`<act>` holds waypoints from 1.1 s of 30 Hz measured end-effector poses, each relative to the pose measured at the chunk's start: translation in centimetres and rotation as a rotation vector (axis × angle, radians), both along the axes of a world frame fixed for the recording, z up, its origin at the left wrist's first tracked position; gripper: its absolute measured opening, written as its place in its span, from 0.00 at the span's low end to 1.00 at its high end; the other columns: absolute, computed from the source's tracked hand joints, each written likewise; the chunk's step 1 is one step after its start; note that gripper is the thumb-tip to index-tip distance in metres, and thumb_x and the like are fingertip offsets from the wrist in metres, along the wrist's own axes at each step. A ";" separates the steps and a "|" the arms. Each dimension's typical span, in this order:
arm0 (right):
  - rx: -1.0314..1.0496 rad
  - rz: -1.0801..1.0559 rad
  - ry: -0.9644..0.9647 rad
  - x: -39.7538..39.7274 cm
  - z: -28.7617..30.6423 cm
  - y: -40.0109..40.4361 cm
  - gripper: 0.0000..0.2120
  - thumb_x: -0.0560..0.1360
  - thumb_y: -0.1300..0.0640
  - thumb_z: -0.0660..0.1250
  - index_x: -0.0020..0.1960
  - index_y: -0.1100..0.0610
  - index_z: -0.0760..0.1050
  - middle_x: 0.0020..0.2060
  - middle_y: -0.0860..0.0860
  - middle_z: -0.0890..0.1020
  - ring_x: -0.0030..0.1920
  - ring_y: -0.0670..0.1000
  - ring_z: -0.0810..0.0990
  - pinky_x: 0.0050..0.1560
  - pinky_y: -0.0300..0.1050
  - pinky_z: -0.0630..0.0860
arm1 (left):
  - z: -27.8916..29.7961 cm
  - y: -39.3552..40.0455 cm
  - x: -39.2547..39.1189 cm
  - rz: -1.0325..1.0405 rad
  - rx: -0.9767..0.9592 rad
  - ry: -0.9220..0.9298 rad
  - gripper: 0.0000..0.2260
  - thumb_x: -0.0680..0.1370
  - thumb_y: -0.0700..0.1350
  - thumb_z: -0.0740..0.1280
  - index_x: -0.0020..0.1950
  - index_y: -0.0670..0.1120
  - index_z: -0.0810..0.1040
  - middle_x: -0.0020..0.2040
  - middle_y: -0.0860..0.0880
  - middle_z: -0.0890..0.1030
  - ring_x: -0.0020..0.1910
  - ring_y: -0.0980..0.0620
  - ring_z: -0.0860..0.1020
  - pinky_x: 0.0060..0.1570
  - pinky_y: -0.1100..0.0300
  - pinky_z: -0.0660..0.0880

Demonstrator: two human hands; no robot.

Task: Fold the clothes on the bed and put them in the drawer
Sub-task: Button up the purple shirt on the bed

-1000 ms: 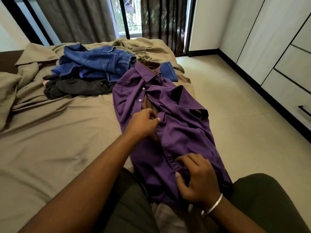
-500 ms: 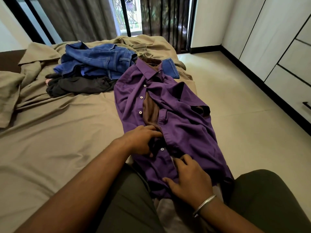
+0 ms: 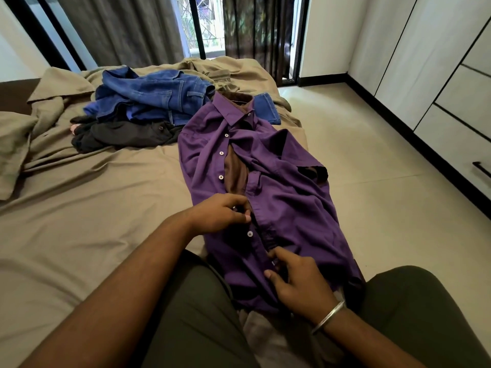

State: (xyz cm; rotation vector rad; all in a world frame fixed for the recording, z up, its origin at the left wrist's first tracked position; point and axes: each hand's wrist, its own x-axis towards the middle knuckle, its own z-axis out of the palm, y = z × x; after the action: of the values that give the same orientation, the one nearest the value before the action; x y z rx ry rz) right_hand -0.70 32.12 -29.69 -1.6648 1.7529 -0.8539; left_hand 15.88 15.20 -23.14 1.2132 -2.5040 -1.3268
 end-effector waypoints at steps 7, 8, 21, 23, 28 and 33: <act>0.117 -0.015 -0.049 -1.4 1.1 -0.1 0.18 0.68 0.55 0.77 0.47 0.49 0.68 0.34 0.50 0.81 0.31 0.43 0.81 0.36 0.42 0.80 | -0.9 -0.2 -1.0 -0.007 -0.385 -0.145 0.09 0.74 0.46 0.74 0.53 0.50 0.80 0.50 0.52 0.73 0.50 0.52 0.76 0.50 0.63 0.71; 0.051 -0.052 -0.004 -1.5 1.2 0.0 0.16 0.70 0.53 0.76 0.47 0.49 0.69 0.34 0.48 0.81 0.32 0.43 0.81 0.36 0.41 0.79 | -1.1 -0.1 -1.0 0.003 -0.381 -0.156 0.12 0.73 0.47 0.76 0.54 0.51 0.80 0.52 0.52 0.71 0.50 0.52 0.75 0.53 0.59 0.74; 0.003 -0.284 -0.085 -3.6 2.9 -4.9 0.08 0.69 0.57 0.78 0.37 0.49 0.79 0.33 0.43 0.81 0.37 0.41 0.80 0.40 0.35 0.77 | 0.6 3.8 -2.5 0.490 -0.159 -0.274 0.11 0.75 0.50 0.71 0.35 0.47 0.78 0.32 0.48 0.83 0.34 0.48 0.83 0.42 0.56 0.81; 0.013 -0.217 -0.062 -2.9 3.0 -5.8 0.07 0.68 0.57 0.78 0.37 0.49 0.81 0.34 0.44 0.83 0.37 0.43 0.82 0.43 0.40 0.80 | 0.1 4.0 -2.7 0.489 -0.076 -0.328 0.11 0.75 0.49 0.73 0.39 0.43 0.81 0.30 0.47 0.84 0.31 0.49 0.84 0.42 0.52 0.83; -0.205 -0.109 0.172 -1.4 1.1 -5.4 0.07 0.72 0.54 0.69 0.48 0.50 0.84 0.43 0.49 0.85 0.42 0.53 0.83 0.42 0.52 0.81 | -1.1 3.7 -2.7 0.569 0.027 -0.337 0.06 0.74 0.44 0.72 0.40 0.41 0.82 0.28 0.47 0.83 0.26 0.50 0.82 0.34 0.61 0.79; -0.185 -0.155 0.257 -0.7 -0.1 -4.6 0.13 0.71 0.50 0.74 0.53 0.54 0.81 0.47 0.50 0.83 0.46 0.53 0.82 0.42 0.52 0.82 | -2.0 3.7 -3.7 0.608 0.034 -0.320 0.16 0.71 0.60 0.74 0.42 0.46 0.82 0.32 0.52 0.84 0.29 0.53 0.83 0.48 0.54 0.81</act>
State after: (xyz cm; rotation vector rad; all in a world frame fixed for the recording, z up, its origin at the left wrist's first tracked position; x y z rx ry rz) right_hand -1.38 27.55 -29.81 -1.8442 2.0525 -0.9291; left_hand 12.20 18.94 -25.18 2.1077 -1.9968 -1.0790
